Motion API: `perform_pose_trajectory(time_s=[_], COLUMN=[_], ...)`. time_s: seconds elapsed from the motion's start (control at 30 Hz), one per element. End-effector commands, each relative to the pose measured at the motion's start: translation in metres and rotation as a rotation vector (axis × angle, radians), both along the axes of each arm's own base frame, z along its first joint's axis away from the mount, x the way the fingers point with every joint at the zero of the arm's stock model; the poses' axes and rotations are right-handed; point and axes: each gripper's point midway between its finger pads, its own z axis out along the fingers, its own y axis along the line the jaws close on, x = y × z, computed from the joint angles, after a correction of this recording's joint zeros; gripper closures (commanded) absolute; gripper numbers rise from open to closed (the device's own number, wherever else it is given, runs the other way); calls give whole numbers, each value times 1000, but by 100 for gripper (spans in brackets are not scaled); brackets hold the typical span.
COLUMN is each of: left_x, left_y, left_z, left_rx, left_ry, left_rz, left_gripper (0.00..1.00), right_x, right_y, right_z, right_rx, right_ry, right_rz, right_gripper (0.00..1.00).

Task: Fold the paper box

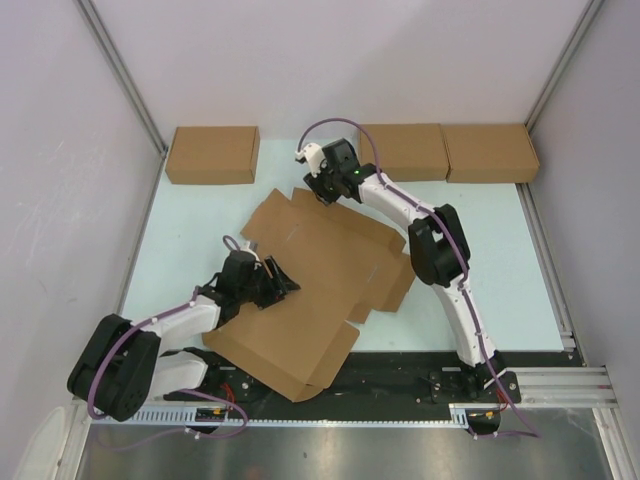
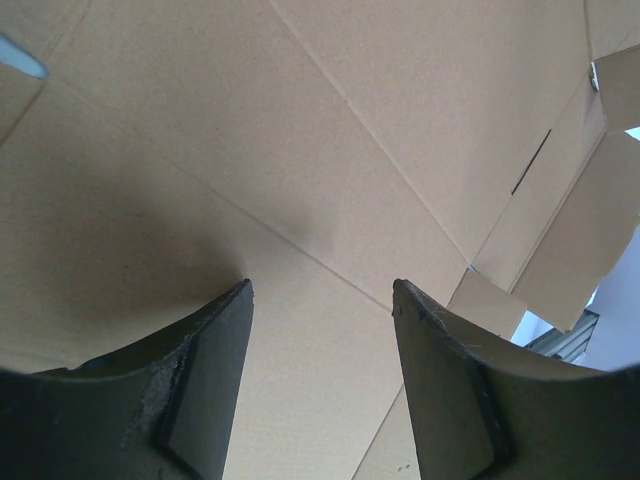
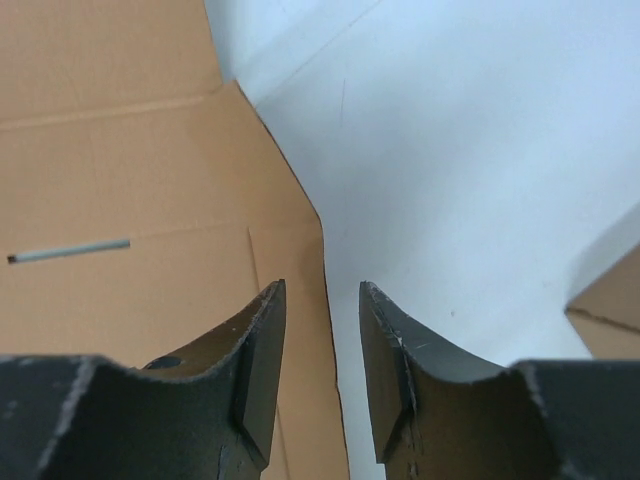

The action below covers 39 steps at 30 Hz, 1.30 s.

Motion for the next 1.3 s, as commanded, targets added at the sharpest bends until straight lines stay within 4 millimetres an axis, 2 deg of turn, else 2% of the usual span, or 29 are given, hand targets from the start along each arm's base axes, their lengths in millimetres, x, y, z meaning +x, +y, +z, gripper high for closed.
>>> perform_pose_trajectory(time_s=[0.0,0.13,0.23,0.37,0.47,0.5,0.8,1.0,1.07,1.17,1.27], left_x=[-13,-15,-16,-15,-16,-15,-14,-11,-10,-13,-14], left_y=[5,5,4,4,4,4,4,4,3,3,3], left_z=[-19,-23,-24,-25,-26,-26,-21,-12,-11,-13,-13], left_rx=[37,34,34,33,34,34,29,21,20,20,18], left_ry=[58,72,75,76,81,81,70,44,39,45,43], left_rz=[-4,-9,-11,-10,-6,-6,1,8,10,7,4], left_gripper=[35,35,35,35,36,36,36,36,36,36,36], right_x=[2,7,13,18,17,15,-8,-19,-24,-28,-29], right_y=[16,13,8,0,-4,-4,-7,-7,-10,-12,-15], right_z=[-7,-17,-17,-19,-21,-22,-34,-25,-24,-30,-38], right_rx=[10,0,7,5,22,22,8,-8,-15,-28,-37], right_ry=[25,27,27,31,54,61,117,107,108,119,130], right_rz=[23,11,-4,-19,-23,-19,11,2,-1,-2,-10], right_gripper=[59,56,51,51,57,62,80,94,93,83,82])
